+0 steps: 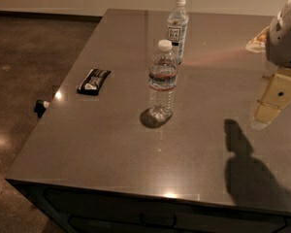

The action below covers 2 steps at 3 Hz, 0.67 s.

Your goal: Knock water bottle over

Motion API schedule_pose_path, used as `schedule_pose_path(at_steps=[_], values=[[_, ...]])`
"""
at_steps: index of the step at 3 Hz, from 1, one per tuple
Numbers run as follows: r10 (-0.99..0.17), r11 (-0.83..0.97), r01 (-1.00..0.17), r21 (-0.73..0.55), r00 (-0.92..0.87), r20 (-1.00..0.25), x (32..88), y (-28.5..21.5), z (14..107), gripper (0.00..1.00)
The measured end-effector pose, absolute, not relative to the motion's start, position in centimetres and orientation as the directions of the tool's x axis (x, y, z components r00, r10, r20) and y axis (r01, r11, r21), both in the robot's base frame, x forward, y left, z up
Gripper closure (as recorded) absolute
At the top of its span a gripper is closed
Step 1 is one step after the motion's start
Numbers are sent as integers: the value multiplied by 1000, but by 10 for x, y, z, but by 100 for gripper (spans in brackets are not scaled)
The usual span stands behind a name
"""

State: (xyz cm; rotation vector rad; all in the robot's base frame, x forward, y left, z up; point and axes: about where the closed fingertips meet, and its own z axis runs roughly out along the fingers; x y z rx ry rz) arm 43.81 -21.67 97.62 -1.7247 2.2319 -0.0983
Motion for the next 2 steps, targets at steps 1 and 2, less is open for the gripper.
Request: schedule_pose_path(at_steps=[1, 2], values=[[-953, 270, -931, -246, -221, -207, 438, -217, 976, 0], [-933, 287, -935, -207, -225, -279, 452, -203, 970, 0]])
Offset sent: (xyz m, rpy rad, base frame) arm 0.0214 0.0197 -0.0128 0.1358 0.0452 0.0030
